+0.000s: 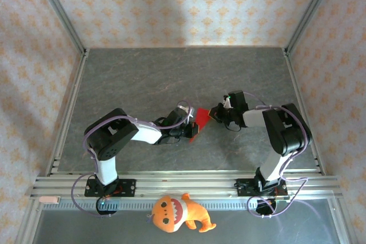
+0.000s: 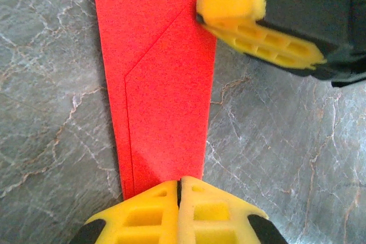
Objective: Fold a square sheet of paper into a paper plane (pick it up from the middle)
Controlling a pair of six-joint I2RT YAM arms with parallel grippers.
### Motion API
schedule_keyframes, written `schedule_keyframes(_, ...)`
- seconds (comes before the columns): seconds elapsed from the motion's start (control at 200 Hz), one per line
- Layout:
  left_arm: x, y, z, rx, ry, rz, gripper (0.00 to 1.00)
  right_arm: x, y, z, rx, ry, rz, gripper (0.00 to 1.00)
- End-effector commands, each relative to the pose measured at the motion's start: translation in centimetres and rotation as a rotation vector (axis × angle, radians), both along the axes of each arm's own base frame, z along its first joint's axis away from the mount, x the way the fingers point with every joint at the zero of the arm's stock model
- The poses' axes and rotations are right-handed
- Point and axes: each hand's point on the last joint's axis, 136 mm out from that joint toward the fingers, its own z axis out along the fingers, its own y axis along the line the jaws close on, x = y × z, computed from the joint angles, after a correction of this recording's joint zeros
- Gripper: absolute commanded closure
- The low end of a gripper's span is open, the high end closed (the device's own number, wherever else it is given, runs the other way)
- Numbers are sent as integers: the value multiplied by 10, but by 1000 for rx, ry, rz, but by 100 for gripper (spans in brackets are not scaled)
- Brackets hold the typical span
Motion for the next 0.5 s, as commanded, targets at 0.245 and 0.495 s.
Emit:
schedule_keyframes(0.245, -75, 85, -108, 396, 314, 10, 100, 27, -45, -14, -90, 7, -119, 97)
schedule_keyframes(0.495, -72, 81, -105, 385, 309, 9, 100, 36, -48, 0, -102, -31, -116, 98)
